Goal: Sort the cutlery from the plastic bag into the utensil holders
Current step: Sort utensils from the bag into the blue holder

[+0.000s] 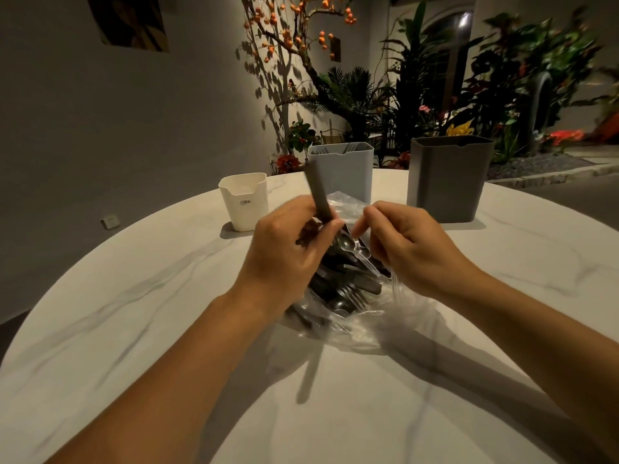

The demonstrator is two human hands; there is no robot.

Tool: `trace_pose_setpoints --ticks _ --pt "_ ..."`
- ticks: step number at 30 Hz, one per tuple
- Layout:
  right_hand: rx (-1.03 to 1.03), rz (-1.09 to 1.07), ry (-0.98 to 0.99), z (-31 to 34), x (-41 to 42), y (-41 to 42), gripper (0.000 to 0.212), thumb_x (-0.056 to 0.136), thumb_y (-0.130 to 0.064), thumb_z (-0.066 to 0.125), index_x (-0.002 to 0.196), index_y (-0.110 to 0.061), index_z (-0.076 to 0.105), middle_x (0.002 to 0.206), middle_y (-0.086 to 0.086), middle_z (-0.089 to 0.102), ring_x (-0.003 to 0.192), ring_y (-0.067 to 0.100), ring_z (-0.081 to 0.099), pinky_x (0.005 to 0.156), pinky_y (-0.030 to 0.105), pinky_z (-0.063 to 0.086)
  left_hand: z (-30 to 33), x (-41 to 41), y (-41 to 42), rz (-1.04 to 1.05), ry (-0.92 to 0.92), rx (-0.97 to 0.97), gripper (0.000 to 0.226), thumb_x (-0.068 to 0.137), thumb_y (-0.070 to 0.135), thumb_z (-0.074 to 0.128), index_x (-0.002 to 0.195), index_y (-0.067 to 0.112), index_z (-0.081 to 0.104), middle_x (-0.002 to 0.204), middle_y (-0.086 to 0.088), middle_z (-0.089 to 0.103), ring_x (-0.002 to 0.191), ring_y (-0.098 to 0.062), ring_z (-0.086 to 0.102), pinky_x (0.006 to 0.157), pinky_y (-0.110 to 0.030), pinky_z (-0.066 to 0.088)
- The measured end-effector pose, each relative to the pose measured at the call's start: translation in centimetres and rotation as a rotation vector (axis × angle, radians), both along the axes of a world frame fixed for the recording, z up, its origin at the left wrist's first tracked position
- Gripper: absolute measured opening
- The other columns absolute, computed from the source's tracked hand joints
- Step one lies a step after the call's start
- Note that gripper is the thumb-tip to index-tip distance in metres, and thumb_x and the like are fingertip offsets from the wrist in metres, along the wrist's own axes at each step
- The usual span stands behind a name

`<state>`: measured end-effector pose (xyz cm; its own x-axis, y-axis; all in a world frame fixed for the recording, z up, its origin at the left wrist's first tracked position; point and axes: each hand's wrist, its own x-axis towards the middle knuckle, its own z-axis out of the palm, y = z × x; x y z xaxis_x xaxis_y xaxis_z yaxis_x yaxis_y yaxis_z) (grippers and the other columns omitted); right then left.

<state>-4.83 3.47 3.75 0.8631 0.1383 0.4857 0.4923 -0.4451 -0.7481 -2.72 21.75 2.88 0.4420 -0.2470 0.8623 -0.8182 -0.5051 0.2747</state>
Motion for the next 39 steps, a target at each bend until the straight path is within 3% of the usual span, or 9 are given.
trace_pose_setpoints --ticks 6,9,13,17,22,26,28,33,39 --pt "0.047 -0.066 -0.020 -0.2 0.0 0.3 0.025 0.104 -0.031 0.043 0.096 -0.015 0.062 0.054 -0.015 0.056 0.048 0.002 0.056 0.047 0.015 0.045 1.6 -1.3 -0.4 -0.077 0.246 -0.461 0.005 0.099 0.020 0.060 0.097 0.025 0.061 0.082 0.012 0.067 0.067 -0.011 0.067 0.065 -0.021 0.056" --pt "0.017 -0.132 0.016 -0.3 0.0 0.0 0.022 0.104 -0.033 0.044 0.100 -0.018 0.059 0.062 -0.009 0.054 0.046 0.005 0.056 0.044 0.021 0.049 1.9 -1.0 -0.2 -0.070 0.350 -0.623 0.009 0.101 0.022 0.059 0.101 0.015 0.063 0.082 -0.004 0.069 0.061 -0.015 0.064 0.058 -0.021 0.053" --pt "-0.070 -0.168 0.023 -0.5 0.2 -0.2 0.028 0.105 -0.037 0.039 0.104 -0.021 0.062 0.073 -0.005 0.059 0.056 0.010 0.056 0.045 0.024 0.048 2.3 -0.6 0.1 -0.067 0.431 -0.767 0.017 0.102 0.023 0.056 0.102 0.007 0.063 0.084 -0.005 0.069 0.056 -0.011 0.061 0.053 -0.017 0.051" --pt "-0.119 -0.137 0.066 -1.2 0.6 0.0 0.032 0.106 -0.040 0.036 0.113 -0.023 0.062 0.091 -0.005 0.067 0.059 0.004 0.059 0.044 0.017 0.045 2.3 -0.6 0.1 -0.041 0.448 -0.788 0.019 0.103 0.026 0.053 0.094 0.013 0.064 0.080 -0.001 0.066 0.055 -0.009 0.059 0.052 -0.017 0.051" --pt "-0.096 -0.148 0.094 -1.2 0.7 -0.1 0.033 0.106 -0.039 0.036 0.133 -0.029 0.052 0.109 -0.006 0.068 0.081 0.009 0.063 0.048 0.018 0.049 2.3 -0.5 0.3 -0.029 0.437 -0.768 0.025 0.104 0.025 0.050 0.094 0.007 0.065 0.076 -0.002 0.063 0.054 -0.007 0.056 0.050 -0.015 0.046" --pt "-0.097 -0.151 0.115 -1.1 0.4 -0.1 0.042 0.106 -0.037 0.037 0.147 -0.031 0.041 0.120 -0.006 0.063 0.061 0.008 0.064 0.042 0.021 0.050 2.2 -0.5 0.2 -0.022 0.450 -0.769 0.028 0.104 0.028 0.049 0.088 0.013 0.066 0.072 0.004 0.063 0.061 -0.007 0.058 0.052 -0.014 0.047" --pt "-0.120 -0.149 0.111 -1.1 0.3 -0.1 0.039 0.106 -0.036 0.038 0.144 -0.032 0.046 0.116 -0.006 0.062 0.053 0.006 0.062 0.043 0.022 0.051 2.2 -0.5 0.1 -0.006 0.457 -0.774 0.030 0.105 0.031 0.048 0.084 0.019 0.065 0.070 0.007 0.063 0.068 -0.007 0.060 0.057 -0.015 0.049" --pt "-0.132 -0.081 0.236 -0.9 0.2 0.3 0.025 0.104 -0.033 0.046 0.110 -0.018 0.066 0.091 0.006 0.069 0.062 0.017 0.063 0.045 0.025 0.052 2.2 -0.5 -0.1 -0.029 0.491 -0.797 0.031 0.104 0.034 0.049 0.081 0.020 0.065 0.071 0.004 0.062 0.071 -0.010 0.059 0.057 -0.018 0.046" --pt "0.153 0.044 0.200 0.1 -0.8 1.5 0.015 0.099 -0.024 0.056 0.095 -0.017 0.069 0.071 0.001 0.072 0.058 0.014 0.063 0.044 0.024 0.048 1.7 -1.2 -1.4 -0.085 0.559 -0.832 0.022 0.097 0.033 0.060 0.088 0.014 0.065 0.066 0.006 0.066 0.054 -0.007 0.060 0.050 -0.017 0.048"
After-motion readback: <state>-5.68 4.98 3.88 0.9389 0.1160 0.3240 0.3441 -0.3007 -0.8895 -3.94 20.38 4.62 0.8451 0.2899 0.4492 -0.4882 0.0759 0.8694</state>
